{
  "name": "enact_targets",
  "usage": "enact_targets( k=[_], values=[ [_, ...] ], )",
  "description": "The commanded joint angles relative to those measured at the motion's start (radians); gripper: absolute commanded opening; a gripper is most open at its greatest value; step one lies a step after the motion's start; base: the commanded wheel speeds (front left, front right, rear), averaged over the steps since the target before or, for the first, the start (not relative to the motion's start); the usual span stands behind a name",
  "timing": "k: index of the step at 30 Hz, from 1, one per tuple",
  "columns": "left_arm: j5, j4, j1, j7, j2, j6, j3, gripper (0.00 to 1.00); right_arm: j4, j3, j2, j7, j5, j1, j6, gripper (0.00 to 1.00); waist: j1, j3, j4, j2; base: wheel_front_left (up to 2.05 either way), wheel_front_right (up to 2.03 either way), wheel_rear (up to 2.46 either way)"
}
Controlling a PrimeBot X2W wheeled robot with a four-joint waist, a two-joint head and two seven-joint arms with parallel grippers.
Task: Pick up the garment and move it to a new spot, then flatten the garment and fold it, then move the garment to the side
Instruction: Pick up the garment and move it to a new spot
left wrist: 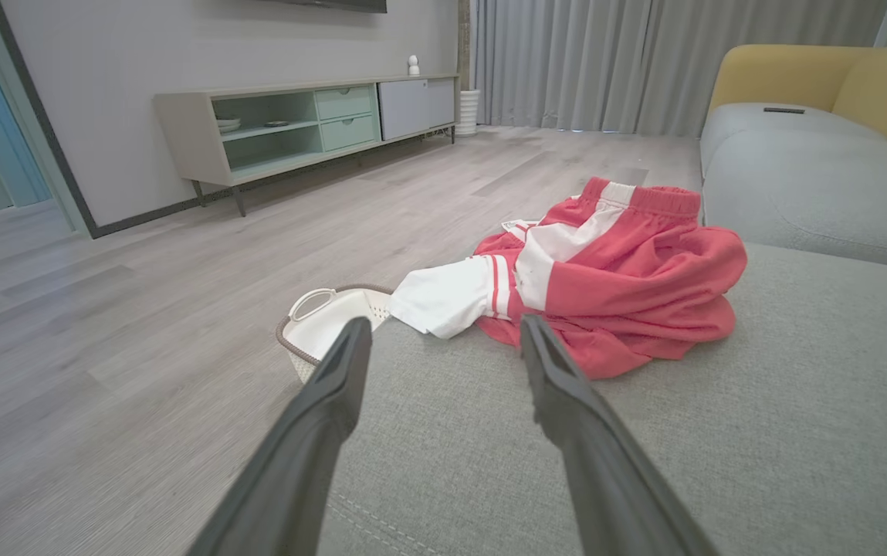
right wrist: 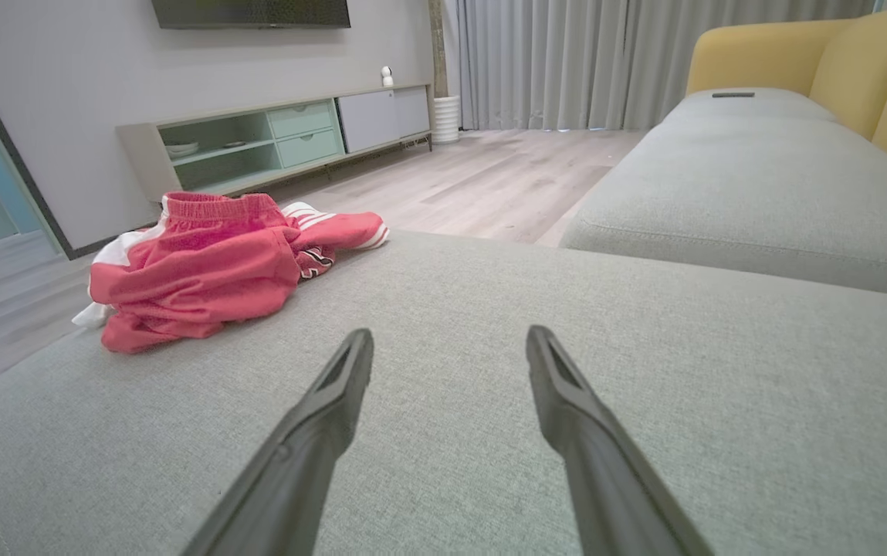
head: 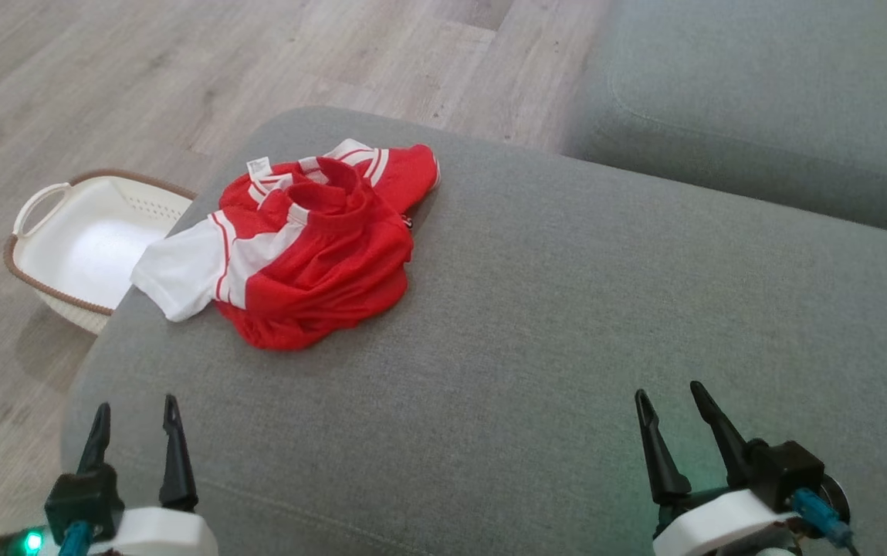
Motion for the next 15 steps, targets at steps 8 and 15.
enact_targets(
  k=[8, 15],
  values=[
    [0.018, -0.035, -0.262, -0.012, 0.056, -0.043, -0.007, 1.00, -0.032, -0.015, -0.010, -0.011, -0.087, -0.059, 0.008, 1.00, 0.0000, 0.120, -0.068, 0.0000, 0.00, 0.00, 0.00],
    [0.000, 0.086, -0.543, -0.011, 0.082, -0.087, -0.024, 1.00, -0.046, -0.039, -0.052, -0.011, -0.111, -0.111, 0.008, 1.00, 0.0000, 0.229, -0.102, 0.0000, 0.00, 0.00, 0.00]
  ],
)
